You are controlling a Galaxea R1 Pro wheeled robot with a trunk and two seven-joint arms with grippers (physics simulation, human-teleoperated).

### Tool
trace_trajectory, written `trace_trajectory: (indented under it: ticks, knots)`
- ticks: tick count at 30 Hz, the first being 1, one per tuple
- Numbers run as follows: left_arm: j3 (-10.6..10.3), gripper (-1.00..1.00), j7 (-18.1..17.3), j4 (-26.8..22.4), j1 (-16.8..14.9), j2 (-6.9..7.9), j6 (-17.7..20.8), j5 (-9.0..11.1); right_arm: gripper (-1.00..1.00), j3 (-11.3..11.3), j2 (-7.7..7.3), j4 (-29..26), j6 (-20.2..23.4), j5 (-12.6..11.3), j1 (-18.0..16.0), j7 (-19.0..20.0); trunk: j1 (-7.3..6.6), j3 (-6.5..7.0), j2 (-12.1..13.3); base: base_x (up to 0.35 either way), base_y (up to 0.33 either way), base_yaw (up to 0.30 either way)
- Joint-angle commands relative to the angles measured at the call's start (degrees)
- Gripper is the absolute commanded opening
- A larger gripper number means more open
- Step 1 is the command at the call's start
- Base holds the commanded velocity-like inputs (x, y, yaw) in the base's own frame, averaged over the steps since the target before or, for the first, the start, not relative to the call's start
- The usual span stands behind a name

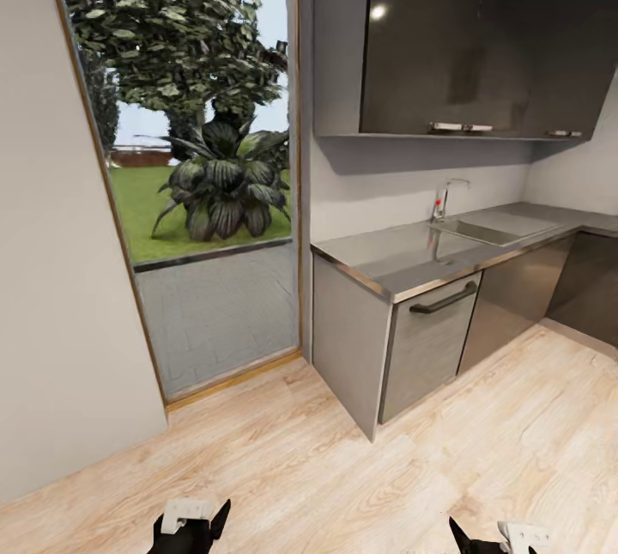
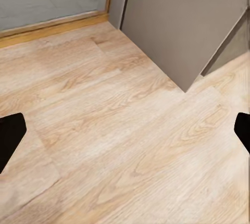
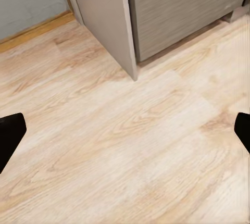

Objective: Put the three can of soda from the living room inside the tash can in the kitchen.

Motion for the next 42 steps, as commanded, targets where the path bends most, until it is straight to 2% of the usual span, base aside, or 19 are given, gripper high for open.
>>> trace_trajectory:
  ticks: [1,7,12,23,42]
  knots:
    - [0.06,1.0,-0.14,-0.07,0.09,0.06,-1.8,0.05,1.0,-0.02,0.0,0.0,-0.01,-0.01,-0.02,0.0,0.0,0.05,0.0,0.0,0.0,-0.214]
    - [0.08,1.0,-0.23,0.15,0.35,0.17,-5.29,0.1,1.0,-0.05,-0.01,0.0,-0.03,-0.02,-0.06,0.0,0.0,0.31,0.0,0.0,0.0,-0.214]
    - [0.17,1.0,0.03,1.22,0.33,0.06,-6.02,-0.16,1.0,-0.11,-0.05,0.0,0.03,0.04,-0.07,-0.01,0.0,0.5,0.0,0.0,0.0,-0.213]
    - [0.2,1.0,0.1,3.53,0.29,-0.05,-6.21,-0.22,1.0,-0.14,-0.01,0.0,0.01,-0.01,-0.07,-0.01,0.0,0.92,0.0,0.0,0.0,-0.213]
    - [-0.07,1.0,0.1,3.8,0.14,-0.06,-6.13,-0.22,1.0,-0.08,0.05,0.07,-0.03,0.07,-0.07,-0.01,0.0,1.86,0.0,0.0,0.0,-0.184]
